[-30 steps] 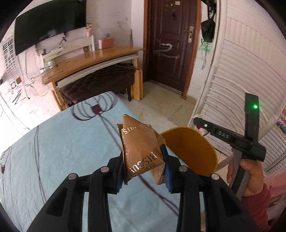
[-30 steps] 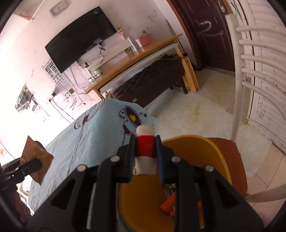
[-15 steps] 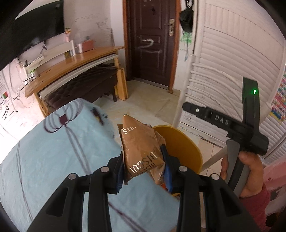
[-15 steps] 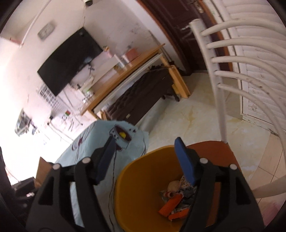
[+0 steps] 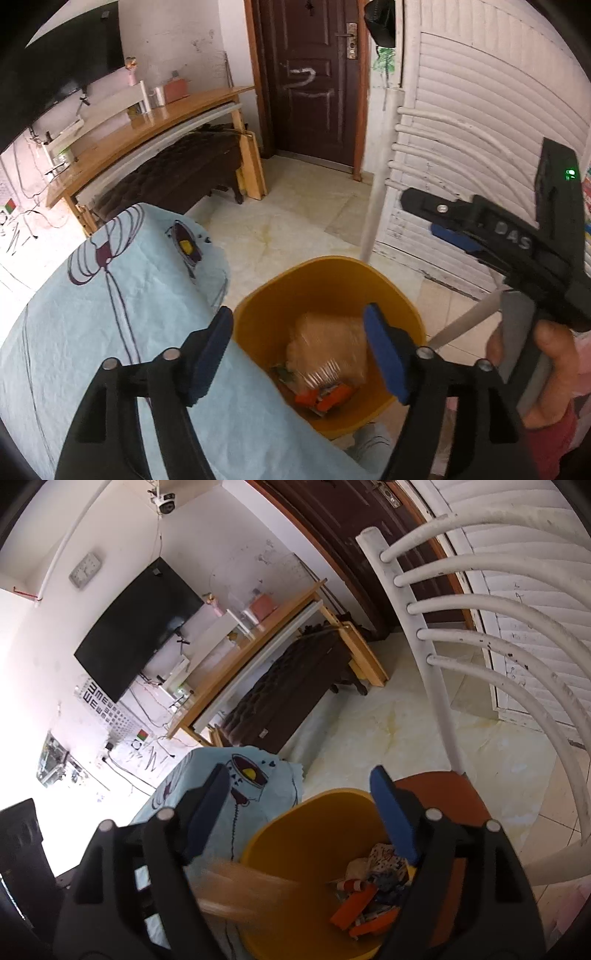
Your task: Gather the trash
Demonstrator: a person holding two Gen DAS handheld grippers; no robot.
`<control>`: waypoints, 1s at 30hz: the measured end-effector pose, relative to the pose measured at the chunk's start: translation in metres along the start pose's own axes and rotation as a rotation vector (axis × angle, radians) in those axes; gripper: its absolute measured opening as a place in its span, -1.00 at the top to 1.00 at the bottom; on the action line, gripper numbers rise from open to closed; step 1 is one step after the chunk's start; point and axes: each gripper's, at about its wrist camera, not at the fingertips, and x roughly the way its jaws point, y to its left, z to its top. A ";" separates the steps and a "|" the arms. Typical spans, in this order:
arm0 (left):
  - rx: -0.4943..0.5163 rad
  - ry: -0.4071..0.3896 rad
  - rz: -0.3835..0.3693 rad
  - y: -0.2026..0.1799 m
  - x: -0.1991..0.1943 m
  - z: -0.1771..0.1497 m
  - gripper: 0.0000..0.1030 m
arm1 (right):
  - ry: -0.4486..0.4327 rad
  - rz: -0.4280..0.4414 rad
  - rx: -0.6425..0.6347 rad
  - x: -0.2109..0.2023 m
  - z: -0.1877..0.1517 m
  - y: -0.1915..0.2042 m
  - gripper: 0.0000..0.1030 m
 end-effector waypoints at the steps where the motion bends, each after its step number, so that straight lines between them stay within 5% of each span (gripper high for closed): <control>1: -0.011 -0.001 0.005 0.004 0.000 0.000 -0.37 | 0.002 0.001 0.001 0.000 -0.001 0.000 -0.51; 15: -0.081 -0.044 0.055 0.044 -0.020 -0.010 -0.51 | -0.001 0.033 -0.016 -0.003 -0.005 0.022 -0.88; 23: -0.233 -0.094 -0.080 0.102 -0.051 -0.023 -0.62 | 0.021 0.036 -0.068 0.003 -0.013 0.046 -0.88; 30: -0.242 -0.224 0.104 0.137 -0.088 -0.044 -0.78 | 0.016 0.064 -0.136 0.003 -0.025 0.086 -0.88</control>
